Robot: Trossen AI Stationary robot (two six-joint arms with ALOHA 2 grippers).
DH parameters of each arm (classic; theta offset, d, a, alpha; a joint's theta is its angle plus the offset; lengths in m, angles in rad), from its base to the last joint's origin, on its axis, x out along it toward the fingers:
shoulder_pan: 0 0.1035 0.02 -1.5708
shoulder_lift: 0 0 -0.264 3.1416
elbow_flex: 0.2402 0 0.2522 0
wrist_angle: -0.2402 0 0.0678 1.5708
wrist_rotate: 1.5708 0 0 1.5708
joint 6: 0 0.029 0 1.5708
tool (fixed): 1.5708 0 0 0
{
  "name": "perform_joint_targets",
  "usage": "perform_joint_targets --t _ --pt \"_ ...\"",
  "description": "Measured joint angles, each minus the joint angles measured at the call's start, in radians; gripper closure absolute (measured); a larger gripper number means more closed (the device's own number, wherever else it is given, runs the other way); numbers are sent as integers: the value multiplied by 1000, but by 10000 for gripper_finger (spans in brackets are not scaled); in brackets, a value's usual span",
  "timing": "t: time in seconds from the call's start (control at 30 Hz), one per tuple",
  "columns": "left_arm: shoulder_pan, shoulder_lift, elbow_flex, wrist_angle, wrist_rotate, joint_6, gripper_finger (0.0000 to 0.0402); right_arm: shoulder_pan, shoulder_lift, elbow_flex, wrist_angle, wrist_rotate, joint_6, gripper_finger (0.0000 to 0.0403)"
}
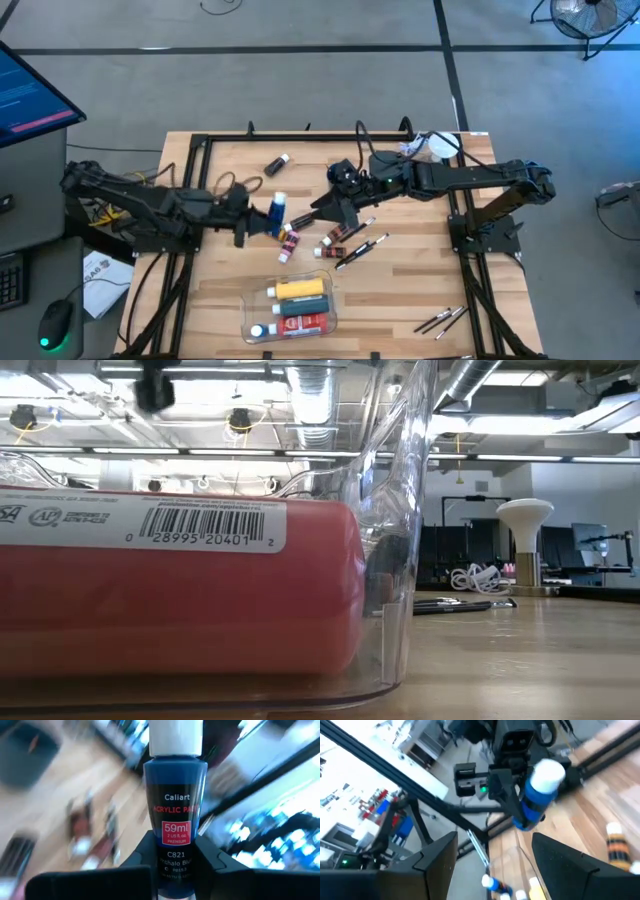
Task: Pick & Place Paint Supplies
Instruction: Put the small blue paint bottle into the transparent bin
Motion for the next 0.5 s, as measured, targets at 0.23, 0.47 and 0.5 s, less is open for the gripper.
perform_joint_targets --t 0.23,0.47,0.5 --pt "-3 15 0 181 -25 59 360 13 11 0 129 101 -12 154" --pt "0 74 -1 326 -28 107 361 39 91 0 286 123 28 154" --pt "0 80 0 347 -27 107 361 47 110 1 309 129 29 154"
